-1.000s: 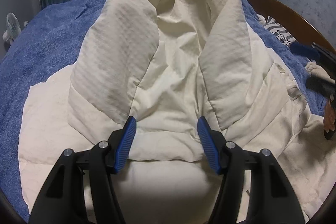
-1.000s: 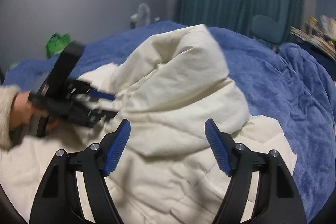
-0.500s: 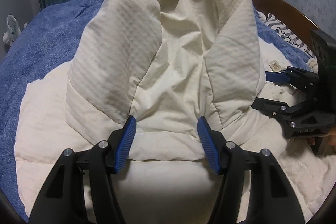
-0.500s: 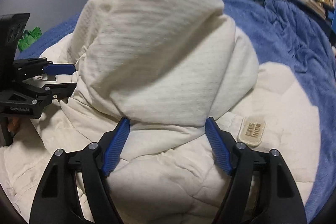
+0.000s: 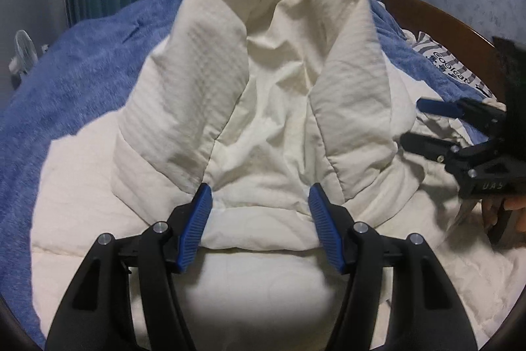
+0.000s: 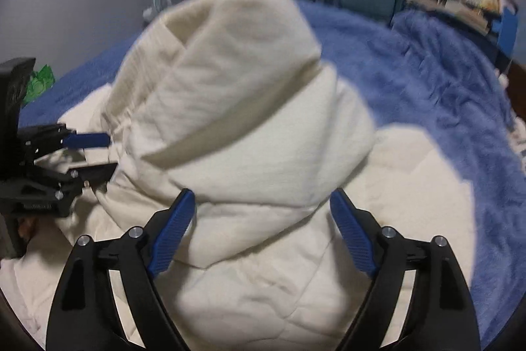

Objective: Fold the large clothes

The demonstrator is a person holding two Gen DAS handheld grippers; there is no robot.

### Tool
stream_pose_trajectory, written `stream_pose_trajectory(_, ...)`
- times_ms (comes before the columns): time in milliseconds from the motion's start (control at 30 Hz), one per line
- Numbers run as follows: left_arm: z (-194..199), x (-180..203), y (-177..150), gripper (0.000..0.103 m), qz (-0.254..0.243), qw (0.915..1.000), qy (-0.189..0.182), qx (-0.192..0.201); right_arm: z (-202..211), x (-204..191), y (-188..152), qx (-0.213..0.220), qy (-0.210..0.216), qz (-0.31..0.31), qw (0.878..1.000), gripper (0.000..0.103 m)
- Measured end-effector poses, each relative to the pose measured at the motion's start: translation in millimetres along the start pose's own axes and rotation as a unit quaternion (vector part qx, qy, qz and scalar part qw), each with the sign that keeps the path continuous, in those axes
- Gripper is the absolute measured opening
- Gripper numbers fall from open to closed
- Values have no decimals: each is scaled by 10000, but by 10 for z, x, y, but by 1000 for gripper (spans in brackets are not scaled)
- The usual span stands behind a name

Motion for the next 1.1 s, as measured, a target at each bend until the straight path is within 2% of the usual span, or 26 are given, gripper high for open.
stream_pose_trajectory(133, 6, 1, 42, 59, 56, 10000, -27, 45, 105, -104, 92, 339, 424, -57, 9985, 88)
stream_pose_trajectory(233, 3, -29, 69, 59, 138, 9999, -74, 73, 36, -212, 38, 191, 592, 159, 9979, 88)
stream_pose_trajectory(333, 138, -98, 122, 64, 259, 9988, -76, 399, -103, -349, -167, -269, 484, 489, 9973, 87)
stream_pose_trajectory(400, 170, -95, 157, 66, 296, 9981, 49, 539, -204, -358, -279, -531, 446, 521, 9962, 88)
stream_pose_trajectory(433, 165, -128, 157, 66, 325, 9979, 136, 538, -197, -341, -280, -525, 495, 440, 9964, 88)
stream_pose_trajectory(500, 39, -178, 84, 66, 331, 9989, 232, 229, -169, -323, -259, -487, 525, 395, 9966, 89)
stream_pose_trajectory(600, -85, -171, -6, 67, 29, 9991, 423, -17, -152, -338, -252, -453, 487, 446, 9968, 91)
stream_pose_trajectory(700, -64, -176, -1, 67, -33, 9989, 477, 16, -129, -342, -217, -381, 394, 491, 9973, 96)
stream_pose_trajectory(833, 60, -182, 57, 67, 82, 9987, 429, 267, -31, -275, -176, -339, 370, 302, 9983, 96)
stream_pose_trajectory(967, 234, -141, 61, 76, 200, 9980, 459, 383, 145, -153, -127, -285, 279, 78, 9992, 96)
stream_pose_trajectory(1100, 440, -39, 67, 79, 138, 9978, 552, 351, 401, -7, -70, -217, 154, -195, 9995, 96)
Point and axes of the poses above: each gripper's, at about its wrist camera, not at the fingertips, and z roughly against the way its jaws point, x to its right, y to its top, the point moved 7 cm from there along -z, roughly the way its jaws point, and after that the axes turned 2 degrees about -y, right-handed, at the moved point
